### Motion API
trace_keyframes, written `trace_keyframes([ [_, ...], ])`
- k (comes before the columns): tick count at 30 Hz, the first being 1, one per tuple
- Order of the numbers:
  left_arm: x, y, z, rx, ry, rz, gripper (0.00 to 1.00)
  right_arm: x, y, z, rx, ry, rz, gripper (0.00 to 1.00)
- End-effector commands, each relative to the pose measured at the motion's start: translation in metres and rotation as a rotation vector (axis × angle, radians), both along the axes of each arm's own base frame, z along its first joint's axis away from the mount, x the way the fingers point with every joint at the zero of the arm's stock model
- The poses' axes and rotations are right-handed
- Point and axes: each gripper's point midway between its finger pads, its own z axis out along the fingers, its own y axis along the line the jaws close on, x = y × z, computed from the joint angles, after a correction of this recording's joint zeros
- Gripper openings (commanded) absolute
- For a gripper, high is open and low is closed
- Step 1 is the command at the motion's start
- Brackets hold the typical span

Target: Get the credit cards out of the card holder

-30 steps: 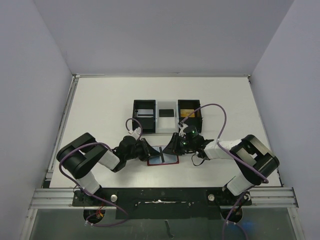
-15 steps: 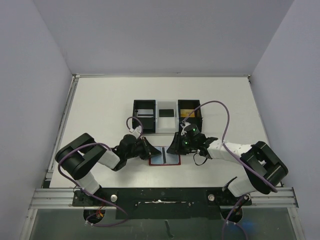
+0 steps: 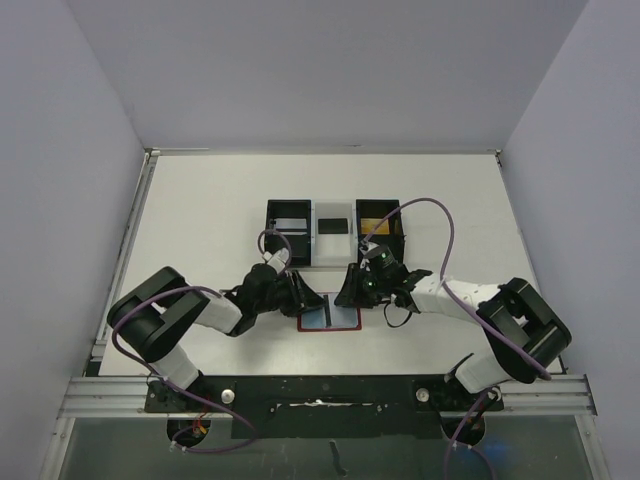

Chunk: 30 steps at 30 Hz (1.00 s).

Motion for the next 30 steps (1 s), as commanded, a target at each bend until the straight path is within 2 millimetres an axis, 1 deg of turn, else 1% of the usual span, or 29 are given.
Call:
trace_keyframes([
  [1, 0.000, 0.000, -0.009, 0.075, -0.016, -0.039, 0.33, -0.009, -0.008, -0.022, -0.060, 0.050, -0.009, 0.28],
  [5, -0.005, 0.002, -0.024, 0.104, 0.023, -0.027, 0.33, -0.015, -0.008, -0.028, -0.045, 0.067, -0.027, 0.26],
  [7, -0.007, 0.003, -0.025, 0.080, 0.029, -0.013, 0.33, -0.016, -0.007, -0.030, -0.030, 0.077, -0.037, 0.26],
  [11, -0.008, 0.000, -0.021, 0.022, 0.023, -0.004, 0.33, -0.019, -0.004, -0.033, -0.016, 0.089, -0.035, 0.25],
  [14, -0.008, -0.008, -0.011, -0.052, 0.012, -0.019, 0.32, -0.020, -0.003, -0.034, -0.008, 0.094, -0.032, 0.24],
  [16, -0.008, -0.013, -0.003, -0.102, 0.001, -0.029, 0.28, -0.021, -0.003, -0.034, 0.000, 0.096, -0.034, 0.24],
  [19, -0.010, -0.014, -0.003, -0.126, 0.014, -0.022, 0.27, -0.023, -0.003, -0.035, 0.005, 0.106, -0.037, 0.24],
  [22, -0.010, -0.009, -0.009, -0.100, 0.027, -0.004, 0.27, -0.025, -0.005, -0.037, 0.005, 0.110, -0.049, 0.24],
  [25, -0.010, -0.005, -0.016, -0.054, 0.030, 0.004, 0.28, -0.023, -0.004, -0.029, 0.024, 0.085, -0.046, 0.24],
  [28, -0.008, 0.000, -0.019, -0.007, 0.023, 0.014, 0.29, -0.015, -0.004, -0.012, 0.009, 0.033, -0.031, 0.25],
  [30, -0.006, 0.002, -0.019, 0.025, 0.015, 0.020, 0.30, -0.005, -0.006, 0.001, -0.024, -0.014, -0.029, 0.26],
])
